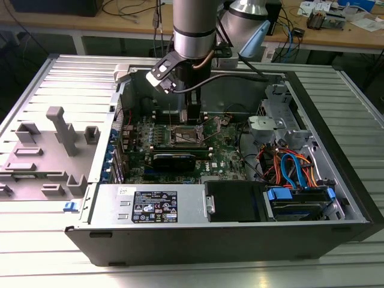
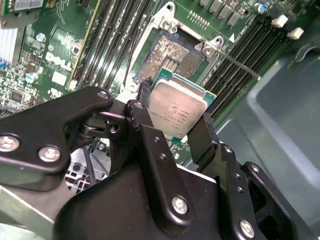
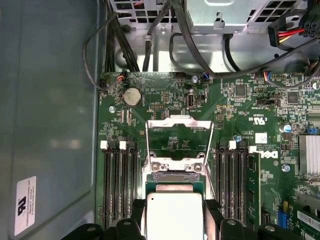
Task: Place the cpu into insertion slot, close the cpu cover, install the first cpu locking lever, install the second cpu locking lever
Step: 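Place the cpu into insertion slot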
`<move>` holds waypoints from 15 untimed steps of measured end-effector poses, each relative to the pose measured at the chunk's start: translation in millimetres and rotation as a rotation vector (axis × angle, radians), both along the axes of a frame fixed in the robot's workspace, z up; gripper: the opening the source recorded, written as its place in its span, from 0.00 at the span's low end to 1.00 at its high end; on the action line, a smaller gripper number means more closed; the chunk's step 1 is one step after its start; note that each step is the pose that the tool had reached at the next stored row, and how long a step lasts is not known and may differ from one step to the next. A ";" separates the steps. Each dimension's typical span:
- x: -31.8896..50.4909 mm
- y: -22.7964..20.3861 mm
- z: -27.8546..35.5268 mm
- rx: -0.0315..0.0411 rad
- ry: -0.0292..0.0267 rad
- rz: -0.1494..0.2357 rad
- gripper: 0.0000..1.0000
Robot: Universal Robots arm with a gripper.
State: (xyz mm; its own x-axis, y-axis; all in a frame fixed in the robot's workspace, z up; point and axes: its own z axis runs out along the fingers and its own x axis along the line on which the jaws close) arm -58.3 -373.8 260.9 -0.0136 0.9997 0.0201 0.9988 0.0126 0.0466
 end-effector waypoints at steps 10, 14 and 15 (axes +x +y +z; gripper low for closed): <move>-4.4 0.0 -20.5 0.0000 -0.0117 -0.001 0.54; -4.4 0.0 -28.0 -0.0002 -0.0117 -0.001 0.54; -4.4 0.0 -29.4 0.0000 -0.0117 -0.001 0.54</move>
State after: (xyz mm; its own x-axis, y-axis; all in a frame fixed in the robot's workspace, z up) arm -62.7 -373.8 231.4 -0.0132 0.9997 0.0200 0.9982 0.0120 0.0583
